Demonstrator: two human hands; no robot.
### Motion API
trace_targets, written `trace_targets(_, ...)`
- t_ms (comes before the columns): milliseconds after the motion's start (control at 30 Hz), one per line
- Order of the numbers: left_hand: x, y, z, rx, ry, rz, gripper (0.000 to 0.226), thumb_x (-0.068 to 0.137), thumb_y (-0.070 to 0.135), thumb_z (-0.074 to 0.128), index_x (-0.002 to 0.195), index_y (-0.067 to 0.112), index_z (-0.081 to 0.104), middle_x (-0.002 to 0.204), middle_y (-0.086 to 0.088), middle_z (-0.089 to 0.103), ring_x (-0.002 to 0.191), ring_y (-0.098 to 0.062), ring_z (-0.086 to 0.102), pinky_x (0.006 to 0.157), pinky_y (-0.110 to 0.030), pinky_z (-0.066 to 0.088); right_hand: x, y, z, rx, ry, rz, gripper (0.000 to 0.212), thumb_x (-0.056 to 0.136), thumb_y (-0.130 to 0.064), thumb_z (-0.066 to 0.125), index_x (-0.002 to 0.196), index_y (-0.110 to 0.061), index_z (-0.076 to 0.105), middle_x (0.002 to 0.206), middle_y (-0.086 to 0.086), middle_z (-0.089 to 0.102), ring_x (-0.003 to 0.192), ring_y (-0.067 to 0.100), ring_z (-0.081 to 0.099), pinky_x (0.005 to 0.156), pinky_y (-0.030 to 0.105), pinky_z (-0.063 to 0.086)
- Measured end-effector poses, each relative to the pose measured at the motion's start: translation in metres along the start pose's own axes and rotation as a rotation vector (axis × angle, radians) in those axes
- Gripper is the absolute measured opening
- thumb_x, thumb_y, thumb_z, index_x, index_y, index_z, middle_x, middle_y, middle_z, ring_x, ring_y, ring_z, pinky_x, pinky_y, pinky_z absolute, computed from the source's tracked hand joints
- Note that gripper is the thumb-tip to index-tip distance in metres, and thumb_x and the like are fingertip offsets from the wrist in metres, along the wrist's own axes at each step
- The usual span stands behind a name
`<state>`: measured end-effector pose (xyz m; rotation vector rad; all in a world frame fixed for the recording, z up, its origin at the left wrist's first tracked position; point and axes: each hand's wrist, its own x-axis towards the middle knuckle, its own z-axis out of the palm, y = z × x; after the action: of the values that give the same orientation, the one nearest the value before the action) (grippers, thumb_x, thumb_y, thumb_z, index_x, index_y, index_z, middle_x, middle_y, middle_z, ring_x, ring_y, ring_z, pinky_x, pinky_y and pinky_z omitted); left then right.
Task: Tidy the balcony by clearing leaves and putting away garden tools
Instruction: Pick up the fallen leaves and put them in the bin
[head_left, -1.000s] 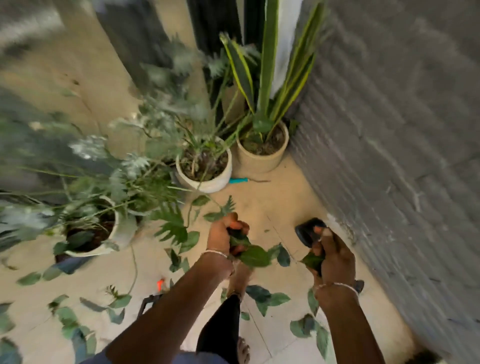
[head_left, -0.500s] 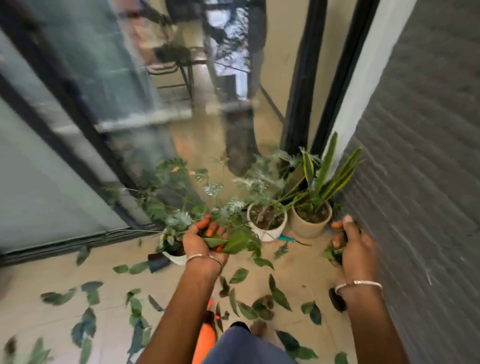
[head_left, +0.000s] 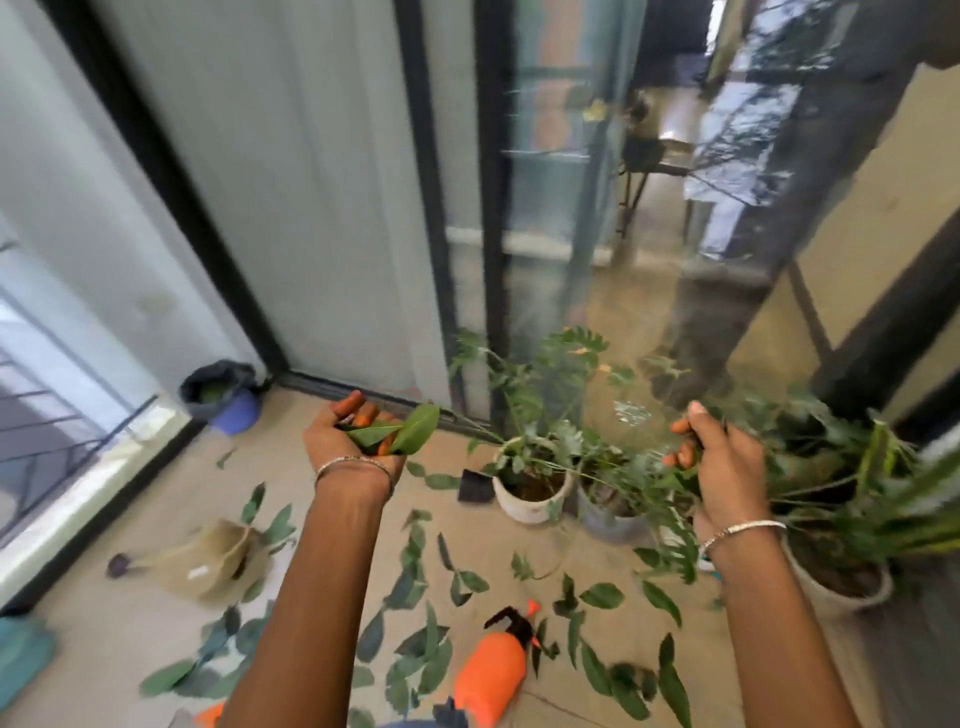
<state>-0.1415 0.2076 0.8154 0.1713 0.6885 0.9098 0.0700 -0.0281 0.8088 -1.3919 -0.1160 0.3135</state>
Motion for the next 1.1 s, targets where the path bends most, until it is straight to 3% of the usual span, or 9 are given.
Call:
trace_targets(100,0.002,0.051,-0.019,-0.030,0.028,0.068,0.032,0.069,0.009,0.050,0.049,0.022,0.029,0.045,0.007,0.024,0.037,-0.014,0.019,0.055,-0.032,0.031,-0.014,0.014,0.068,0.009,-0.111,0.035,0.031,0.099,-0.020,0.054,0.071,-0.007,0.058,0.039,-0.004,0.042,0.036,0.007,0.043,0.044,0.023,0.045)
trace_targets(233,0.014,0.127,-0.049,-0.099,0.075,0.076,0.035,0.087,0.010,0.042,0.058,0.022,0.027,0.042,0.007,0.026,0.032,-0.013,0.022,0.066,-0.033,0.044,-0.044,0.033,0.157,0.022,-0.229,0.081,0.028,0.098,-0.022,0.056,0.074,-0.008,0.060,0.046,-0.001,0.045,0.040,0.013,0.045,0.049,0.029,0.043)
trace_targets(367,0.027,0.194,-0.074,-0.171,0.128,0.099,0.031,0.085,0.009,0.045,0.060,0.020,0.031,0.042,0.007,0.027,0.031,-0.012,0.024,0.042,-0.017,0.040,-0.071,0.051,0.232,0.003,-0.288,0.122,0.029,0.098,-0.020,0.056,0.072,-0.007,0.060,0.045,-0.001,0.045,0.039,0.012,0.044,0.046,0.027,0.041)
trace_targets(500,0.042,0.255,-0.100,-0.225,0.187,0.130,0.029,0.095,0.011,0.040,0.068,0.018,0.048,0.041,0.007,0.028,0.031,-0.011,0.024,0.048,-0.028,0.054,-0.092,0.071,0.309,0.004,-0.331,0.165,0.028,0.097,-0.022,0.058,0.073,-0.007,0.062,0.048,0.000,0.047,0.042,0.014,0.046,0.045,0.025,0.044)
trace_targets(600,0.048,0.290,-0.111,-0.269,0.235,0.153,0.030,0.096,0.011,0.040,0.068,0.017,0.047,0.042,0.006,0.026,0.029,-0.011,0.022,0.034,-0.030,0.048,-0.105,0.088,0.360,-0.021,-0.379,0.201,0.028,0.097,-0.022,0.057,0.073,-0.007,0.063,0.047,-0.001,0.048,0.044,0.016,0.047,0.046,0.026,0.043)
trace_targets(767,0.080,0.330,-0.128,-0.328,0.273,0.160,0.028,0.091,0.009,0.040,0.072,0.016,0.059,0.043,0.006,0.026,0.030,-0.012,0.022,0.039,-0.031,0.051,-0.119,0.109,0.427,-0.041,-0.488,0.255,0.029,0.097,-0.024,0.058,0.073,-0.009,0.062,0.051,0.003,0.048,0.045,0.015,0.046,0.046,0.025,0.043)
trace_targets(933,0.128,0.355,-0.130,-0.435,0.305,0.175,0.024,0.088,0.008,0.042,0.079,0.012,0.063,0.043,0.006,0.027,0.029,-0.011,0.026,0.026,-0.024,0.038,-0.099,0.124,0.496,-0.084,-0.563,0.267,0.029,0.096,-0.022,0.058,0.072,-0.007,0.062,0.051,0.004,0.048,0.044,0.016,0.046,0.047,0.026,0.044)
trace_targets(1033,0.171,0.375,-0.137,-0.476,0.365,0.183,0.025,0.089,0.011,0.042,0.078,0.013,0.064,0.042,0.007,0.028,0.029,-0.010,0.027,0.035,-0.016,0.038,-0.078,0.136,0.545,-0.119,-0.608,0.286,0.029,0.097,-0.021,0.057,0.073,-0.007,0.062,0.052,0.005,0.048,0.042,0.015,0.048,0.045,0.023,0.045)
trace_targets(1100,0.202,0.390,-0.140,-0.501,0.407,0.201,0.027,0.091,0.013,0.042,0.076,0.013,0.065,0.042,0.007,0.029,0.030,-0.010,0.027,0.045,-0.019,0.041,-0.063,0.145,0.578,-0.139,-0.623,0.305,0.028,0.097,-0.019,0.056,0.074,-0.005,0.062,0.052,0.004,0.048,0.040,0.012,0.048,0.043,0.021,0.046)
